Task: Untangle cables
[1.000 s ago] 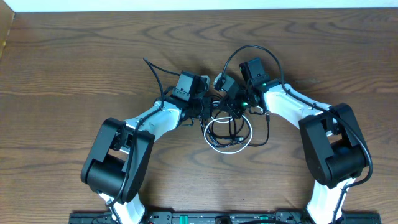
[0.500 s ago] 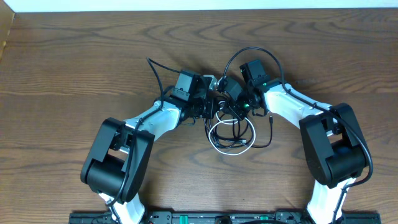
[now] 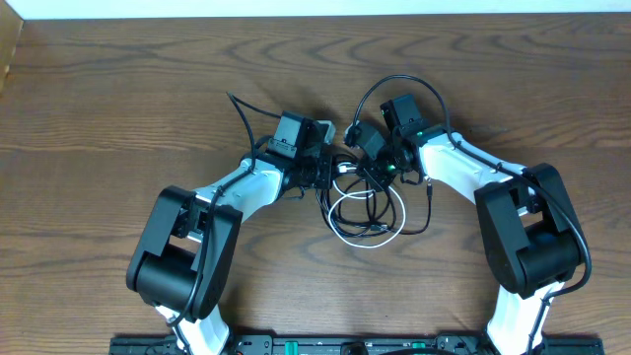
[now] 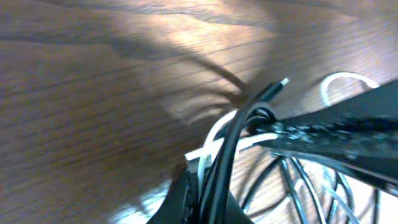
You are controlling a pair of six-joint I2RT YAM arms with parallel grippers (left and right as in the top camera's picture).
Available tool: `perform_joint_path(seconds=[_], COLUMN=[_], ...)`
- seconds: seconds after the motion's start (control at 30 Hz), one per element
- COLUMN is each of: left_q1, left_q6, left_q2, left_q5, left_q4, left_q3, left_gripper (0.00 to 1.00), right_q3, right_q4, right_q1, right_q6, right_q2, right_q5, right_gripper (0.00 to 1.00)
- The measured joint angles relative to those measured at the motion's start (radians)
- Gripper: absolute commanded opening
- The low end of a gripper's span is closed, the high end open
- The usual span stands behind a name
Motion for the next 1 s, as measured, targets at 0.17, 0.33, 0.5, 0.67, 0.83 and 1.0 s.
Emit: perform_joint_path(seconds=[0.17, 0.33, 0.5, 0.67, 0.83, 1.0], left_q1=[0.000, 0.000, 0.000, 0.000, 0.001, 0.001], left_q6=[0.000, 0.000, 0.000, 0.000, 0.000, 0.000], left_q2=[0.000, 0.000, 0.000, 0.000, -0.003, -0.044], left_q5=[-0.031, -0.040, -0.047, -0.047, -0.034, -0.022], left_q4=[-0.005, -0.005, -0.005, 0.002, 0.003, 0.004], left_q3=[0.000, 0.000, 0.000, 0.000, 0.000, 0.000], left_gripper=[0.08, 0.08, 0.07, 0.07, 0.07, 0.07], right_q3=[0.000, 0.000, 0.000, -0.004, -0.021, -0.024], right_q4=[-0.008, -0.015, -0.043, -0.063, -0.067, -0.046], right_q1=[-0.023, -0.057, -0.087, -0.100, -0.100, -0.100], right_q6=[0.000, 0.011, 0.051, 0.105, 0.145, 0.169], right_q2=[-0.018, -0.072, -0.086, -0.086, -0.086, -0.086], right_q5=[-0.040, -0.080, -0.062, 0.024, 0.072, 0.121], right_gripper=[0.01, 0.01, 0.01, 0.01, 0.23, 0.43])
